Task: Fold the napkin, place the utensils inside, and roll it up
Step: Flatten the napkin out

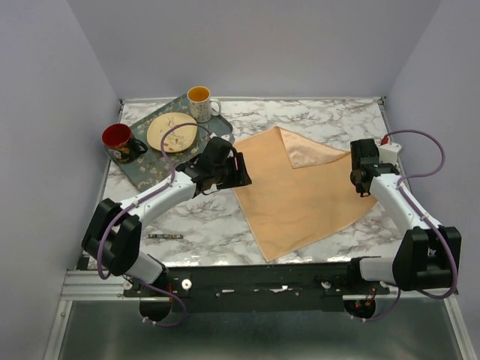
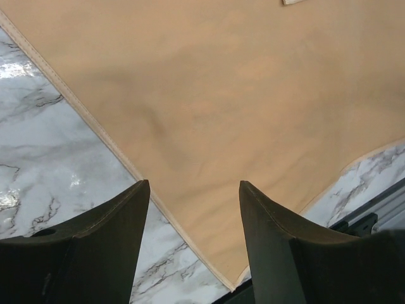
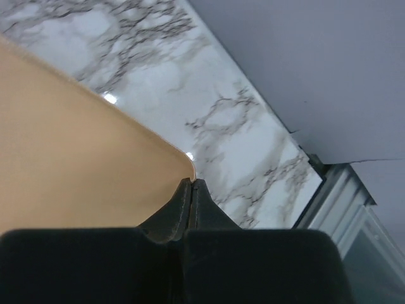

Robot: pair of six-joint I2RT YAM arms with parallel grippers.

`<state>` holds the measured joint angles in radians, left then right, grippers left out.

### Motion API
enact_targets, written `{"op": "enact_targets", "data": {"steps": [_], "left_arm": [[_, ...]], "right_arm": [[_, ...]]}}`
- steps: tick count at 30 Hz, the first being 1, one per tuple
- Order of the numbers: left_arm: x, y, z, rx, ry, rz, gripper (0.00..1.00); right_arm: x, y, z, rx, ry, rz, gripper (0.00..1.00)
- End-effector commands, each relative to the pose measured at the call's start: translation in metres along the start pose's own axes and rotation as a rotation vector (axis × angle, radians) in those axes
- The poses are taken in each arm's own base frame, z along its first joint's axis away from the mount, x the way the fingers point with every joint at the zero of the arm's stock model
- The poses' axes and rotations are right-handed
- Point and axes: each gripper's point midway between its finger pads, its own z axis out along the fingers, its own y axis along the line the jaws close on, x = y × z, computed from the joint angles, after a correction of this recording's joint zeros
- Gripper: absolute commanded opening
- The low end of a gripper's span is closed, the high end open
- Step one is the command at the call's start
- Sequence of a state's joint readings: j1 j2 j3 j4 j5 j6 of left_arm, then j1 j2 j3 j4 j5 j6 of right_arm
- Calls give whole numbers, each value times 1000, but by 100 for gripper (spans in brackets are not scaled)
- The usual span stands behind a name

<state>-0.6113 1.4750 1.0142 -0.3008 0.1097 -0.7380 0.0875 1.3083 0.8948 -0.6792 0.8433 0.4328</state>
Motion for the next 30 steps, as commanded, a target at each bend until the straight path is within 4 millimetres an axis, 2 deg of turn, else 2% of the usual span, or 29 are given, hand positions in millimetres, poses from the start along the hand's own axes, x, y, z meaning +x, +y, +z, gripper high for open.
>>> {"op": "enact_targets", "data": {"steps": [1, 3, 4, 5, 6, 9, 10, 11, 12, 13, 15, 16, 17, 18, 19, 20, 21, 22, 27, 30], "left_arm": [[5, -17, -2, 53, 44, 56, 68], [7, -20, 1, 56, 55, 66, 68], [8, -21, 2, 58, 58, 71, 68], [10, -23, 3, 61, 61, 75, 69], [10, -24, 6, 65, 67, 74, 69], [15, -29, 12, 72, 89, 82, 69], [16, -31, 14, 74, 90, 86, 69], [15, -33, 15, 76, 87, 89, 69], [18, -37, 18, 79, 89, 94, 69], [18, -38, 20, 78, 87, 89, 69], [23, -41, 25, 78, 97, 91, 69], [25, -41, 26, 74, 99, 85, 69], [26, -41, 27, 71, 101, 85, 69], [29, -39, 27, 62, 100, 85, 69], [30, -40, 27, 62, 100, 87, 69], [30, -39, 26, 58, 97, 88, 69], [31, -37, 25, 53, 98, 88, 69], [30, -37, 24, 48, 92, 92, 70], [27, -37, 20, 38, 70, 115, 78], [25, -40, 19, 35, 58, 124, 79]], "right_arm": [[-21, -40, 7, 179, -47, 41, 7], [-21, -37, 10, 187, -34, 4, 24], [-21, -38, 10, 194, -30, -1, 41], [-24, -38, 9, 190, -32, -4, 52], [-34, -30, 6, 141, -34, 6, 59], [-53, -3, -6, 30, -63, -47, 66], [-67, 12, -15, -32, -89, -65, 66], [-69, 42, -26, -119, -109, -115, 66], [-71, 79, -39, -278, -115, -118, 66], [-78, 107, -53, -397, -119, -123, 66], [-66, 178, -85, -680, -75, -170, 63], [-66, 199, -98, -761, -72, -184, 61], [-77, 220, -120, -834, -100, -192, 58], [-66, 242, -115, -838, -58, -237, 55], [-64, 252, -118, -845, -50, -255, 54], [-73, 264, -126, -859, -61, -252, 53], [-54, 275, -117, -854, 9, -296, 53], [-49, 280, -115, -854, 42, -303, 53], [-27, 298, -105, -842, 93, -370, 54], [-11, 299, -95, -819, 128, -390, 54]]}}
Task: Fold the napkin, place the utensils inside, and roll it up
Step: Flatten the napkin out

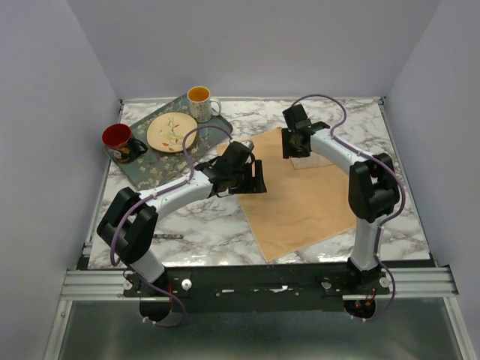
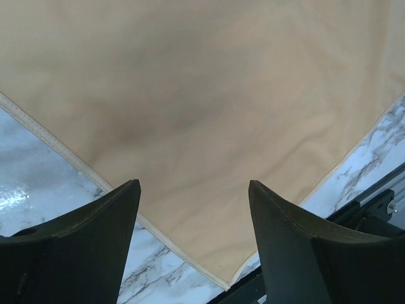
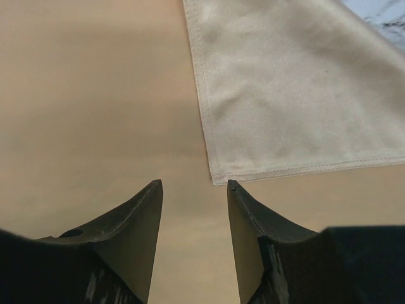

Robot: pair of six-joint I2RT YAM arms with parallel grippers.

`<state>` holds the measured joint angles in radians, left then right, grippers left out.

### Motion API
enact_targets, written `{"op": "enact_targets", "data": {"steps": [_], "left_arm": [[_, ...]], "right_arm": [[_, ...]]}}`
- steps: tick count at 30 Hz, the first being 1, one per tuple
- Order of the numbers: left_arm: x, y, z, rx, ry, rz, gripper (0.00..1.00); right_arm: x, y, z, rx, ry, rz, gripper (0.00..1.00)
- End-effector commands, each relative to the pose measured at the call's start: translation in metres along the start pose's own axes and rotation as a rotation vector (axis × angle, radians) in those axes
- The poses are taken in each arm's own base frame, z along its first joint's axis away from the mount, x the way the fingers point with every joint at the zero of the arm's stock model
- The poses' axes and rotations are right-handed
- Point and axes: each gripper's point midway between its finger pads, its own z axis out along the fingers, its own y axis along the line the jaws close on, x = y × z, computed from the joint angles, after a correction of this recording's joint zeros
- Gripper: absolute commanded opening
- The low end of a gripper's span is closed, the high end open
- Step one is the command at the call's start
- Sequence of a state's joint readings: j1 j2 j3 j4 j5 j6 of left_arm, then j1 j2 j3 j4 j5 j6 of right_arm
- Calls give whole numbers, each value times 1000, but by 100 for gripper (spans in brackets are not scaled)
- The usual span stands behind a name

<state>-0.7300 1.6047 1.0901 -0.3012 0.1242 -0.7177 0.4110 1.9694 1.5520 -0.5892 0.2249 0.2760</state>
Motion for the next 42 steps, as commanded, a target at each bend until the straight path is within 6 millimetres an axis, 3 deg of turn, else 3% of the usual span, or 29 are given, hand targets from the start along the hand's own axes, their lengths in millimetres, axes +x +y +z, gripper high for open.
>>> {"op": "enact_targets", "data": {"steps": [1, 13, 22, 30, 39, 42], "left_arm": [[-12, -8, -10, -2, -56, 31, 79], [-17, -15, -16, -14, -79, 76, 79], [-26, -18, -26, -20, -116, 92, 80], [-25, -18, -26, -19, -111, 92, 80], [-25, -19, -27, -17, -110, 91, 80], [-26, -18, -28, -21, -115, 94, 80]], "right_arm": [[23, 5, 8, -19, 84, -14, 53], [46, 0, 29, -9, 125, -20, 49], [51, -14, 41, 16, 140, -23, 40], [54, -17, 50, 6, 151, -28, 40], [50, -17, 50, 1, 146, -42, 15], [38, -19, 38, 9, 115, -42, 11]]}}
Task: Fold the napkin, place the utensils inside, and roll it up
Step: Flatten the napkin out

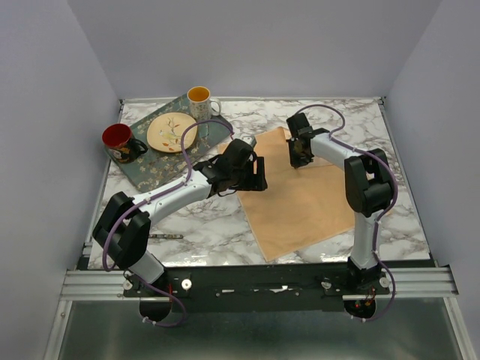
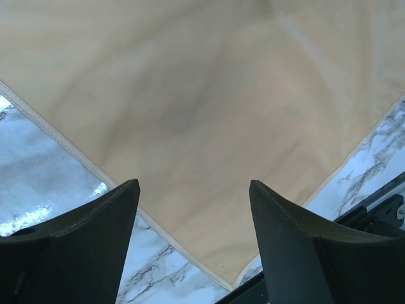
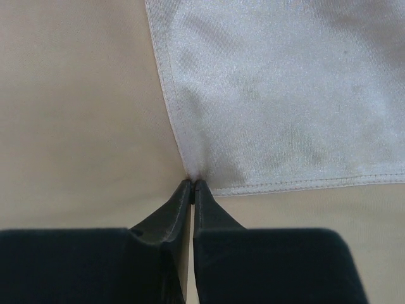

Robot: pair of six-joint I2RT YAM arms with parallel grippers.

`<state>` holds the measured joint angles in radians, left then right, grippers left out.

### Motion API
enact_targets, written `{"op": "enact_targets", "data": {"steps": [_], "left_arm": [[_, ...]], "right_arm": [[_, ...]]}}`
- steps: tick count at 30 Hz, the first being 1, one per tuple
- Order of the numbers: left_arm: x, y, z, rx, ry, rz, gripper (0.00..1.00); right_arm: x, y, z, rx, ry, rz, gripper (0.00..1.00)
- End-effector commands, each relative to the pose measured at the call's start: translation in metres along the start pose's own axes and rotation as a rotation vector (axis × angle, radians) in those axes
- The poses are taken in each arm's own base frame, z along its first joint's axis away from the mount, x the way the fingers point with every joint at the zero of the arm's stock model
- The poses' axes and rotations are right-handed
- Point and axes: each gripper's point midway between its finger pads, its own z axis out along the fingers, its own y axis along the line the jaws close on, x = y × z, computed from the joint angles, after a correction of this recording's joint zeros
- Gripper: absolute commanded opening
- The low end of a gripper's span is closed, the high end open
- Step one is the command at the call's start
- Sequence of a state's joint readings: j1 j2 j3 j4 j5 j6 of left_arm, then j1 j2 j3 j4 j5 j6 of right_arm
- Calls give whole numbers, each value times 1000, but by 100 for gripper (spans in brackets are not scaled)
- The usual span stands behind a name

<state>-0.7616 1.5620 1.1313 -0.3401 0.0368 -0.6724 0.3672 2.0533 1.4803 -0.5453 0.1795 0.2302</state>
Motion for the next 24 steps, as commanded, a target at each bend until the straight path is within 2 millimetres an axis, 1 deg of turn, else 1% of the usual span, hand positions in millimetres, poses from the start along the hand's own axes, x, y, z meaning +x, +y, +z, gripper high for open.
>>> {"op": "enact_targets", "data": {"steps": [1, 2, 4, 5, 8, 12, 13, 15, 17, 19, 22, 24], "left_arm": [[-12, -6, -12, 4, -41, 21, 80], [-12, -6, -12, 4, -41, 21, 80], [-11, -7, -9, 6, -36, 21, 80], [-11, -7, -9, 5, -33, 21, 80], [-11, -8, -8, 10, -31, 18, 80], [-12, -8, -9, 9, -34, 21, 80], [-11, -7, -9, 5, -33, 21, 80], [-12, -7, -10, 5, -33, 24, 80], [-12, -8, -11, 5, -33, 26, 80], [-13, -9, -11, 7, -35, 26, 80], [-13, -9, -11, 8, -34, 26, 80], [-13, -9, -11, 10, -35, 26, 80]], "right_arm": [[-7, -5, -8, 19, -18, -16, 11], [-15, -7, -15, 23, -41, -22, 12], [-19, -10, -20, 33, -51, -31, 12], [-24, -11, -23, 33, -61, -41, 13], [-25, -9, -25, 25, -54, -52, 15], [-25, -9, -24, 26, -52, -51, 8], [-24, -9, -22, 29, -45, -52, 1], [-24, -10, -22, 31, -47, -53, 1], [-26, -9, -23, 27, -51, -51, 16], [-27, -7, -24, 14, -51, -52, 22], [-25, -7, -22, 18, -46, -58, 24], [-25, -7, -19, 15, -40, -67, 21]]}}
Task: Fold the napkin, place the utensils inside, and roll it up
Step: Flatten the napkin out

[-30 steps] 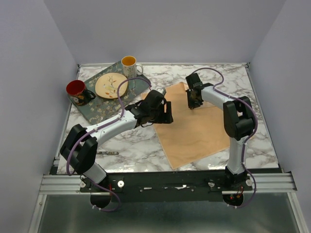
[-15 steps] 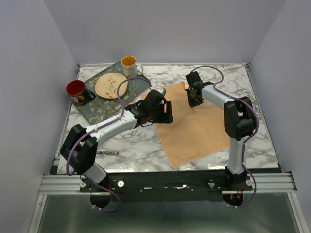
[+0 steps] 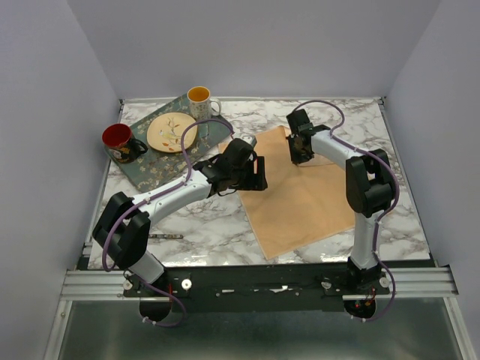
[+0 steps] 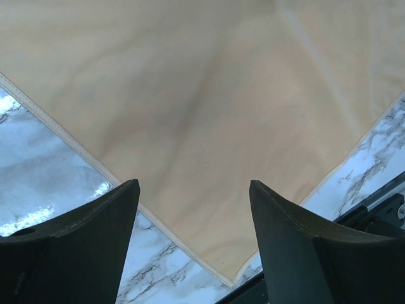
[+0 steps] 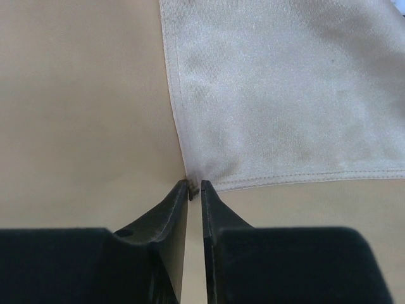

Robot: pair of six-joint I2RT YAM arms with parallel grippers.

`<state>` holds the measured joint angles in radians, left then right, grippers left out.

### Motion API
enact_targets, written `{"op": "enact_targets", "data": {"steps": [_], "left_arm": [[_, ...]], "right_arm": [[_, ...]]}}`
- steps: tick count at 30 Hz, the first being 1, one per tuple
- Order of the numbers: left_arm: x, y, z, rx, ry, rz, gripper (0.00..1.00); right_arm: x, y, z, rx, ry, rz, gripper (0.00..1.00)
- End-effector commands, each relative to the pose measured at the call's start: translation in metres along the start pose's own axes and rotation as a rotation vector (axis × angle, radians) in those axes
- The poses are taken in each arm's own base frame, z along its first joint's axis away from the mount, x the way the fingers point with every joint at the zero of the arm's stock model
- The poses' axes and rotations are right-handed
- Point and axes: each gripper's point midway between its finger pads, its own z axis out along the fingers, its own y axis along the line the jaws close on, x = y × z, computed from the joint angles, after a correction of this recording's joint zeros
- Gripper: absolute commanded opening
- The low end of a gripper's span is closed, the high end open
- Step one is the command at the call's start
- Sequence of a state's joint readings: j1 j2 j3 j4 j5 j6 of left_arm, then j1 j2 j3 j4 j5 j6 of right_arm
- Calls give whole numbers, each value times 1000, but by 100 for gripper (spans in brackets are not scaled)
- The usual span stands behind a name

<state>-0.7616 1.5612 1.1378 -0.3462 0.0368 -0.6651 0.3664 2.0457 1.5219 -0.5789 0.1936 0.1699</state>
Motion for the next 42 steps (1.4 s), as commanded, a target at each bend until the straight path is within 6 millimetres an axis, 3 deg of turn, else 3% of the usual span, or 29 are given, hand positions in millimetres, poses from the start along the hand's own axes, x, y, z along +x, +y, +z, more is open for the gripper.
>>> {"op": "enact_targets", "data": {"steps": [1, 4, 10, 13, 16, 19, 20, 22, 23, 24, 25, 27, 30, 31, 33, 34, 35, 36, 38, 41, 42], "left_arm": [[-12, -8, -10, 7, -34, 19, 80], [-13, -9, -10, 8, -37, 20, 80], [-14, -9, -10, 7, -36, 23, 80], [-13, -8, -9, 4, -34, 23, 80], [-13, -7, -9, -3, -32, 28, 80], [-12, -6, -11, -11, -26, 29, 80], [-12, -6, -11, -11, -26, 29, 80], [-12, -5, -10, -14, -24, 25, 80], [-14, -6, -11, -12, -24, 26, 80], [-12, -5, -10, -22, -10, 29, 80], [-14, -7, -8, -24, -1, 35, 80], [-10, -7, -7, -28, 31, 52, 79], [-1, -9, 1, -10, 57, 57, 78], [7, -9, 5, -4, 78, 60, 78], [21, -17, 10, 11, 108, 84, 76], [30, -17, 15, 10, 132, 98, 74], [36, -20, 15, 14, 143, 109, 73], [45, -27, 16, 23, 155, 134, 72], [55, -29, 17, 17, 160, 159, 71], [70, -37, 21, 41, 188, 183, 70], [75, -39, 23, 42, 201, 186, 70]], "right_arm": [[-12, -4, -9, 9, -22, -7, 17], [-12, -11, -7, 26, -21, -1, 1], [-18, -17, -9, 52, -43, 15, 1], [-40, -39, -18, 148, -107, 47, 1], [-68, -85, -30, 332, -195, 96, 1], [-109, -140, -41, 458, -299, 166, 1], [-136, -154, -52, 485, -359, 156, 1], [-161, -184, -42, 531, -413, 170, 1], [-176, -192, -42, 527, -431, 132, 5], [-195, -207, -37, 546, -454, 141, 17], [-204, -214, -40, 566, -467, 134, 43], [-212, -223, -51, 607, -453, 114, 58], [-203, -215, -58, 553, -428, 134, 64], [-192, -212, -72, 531, -421, 147, 64], [-170, -199, -75, 458, -382, 181, 65], [-144, -190, -68, 424, -327, 217, 65], [-140, -175, -89, 333, -353, 272, 65], [-132, -163, -97, 282, -358, 290, 64], [-97, -131, -99, 122, -324, 297, 63], [-74, -114, -93, 41, -296, 341, 62], [-59, -113, -85, 50, -259, 353, 62]]}}
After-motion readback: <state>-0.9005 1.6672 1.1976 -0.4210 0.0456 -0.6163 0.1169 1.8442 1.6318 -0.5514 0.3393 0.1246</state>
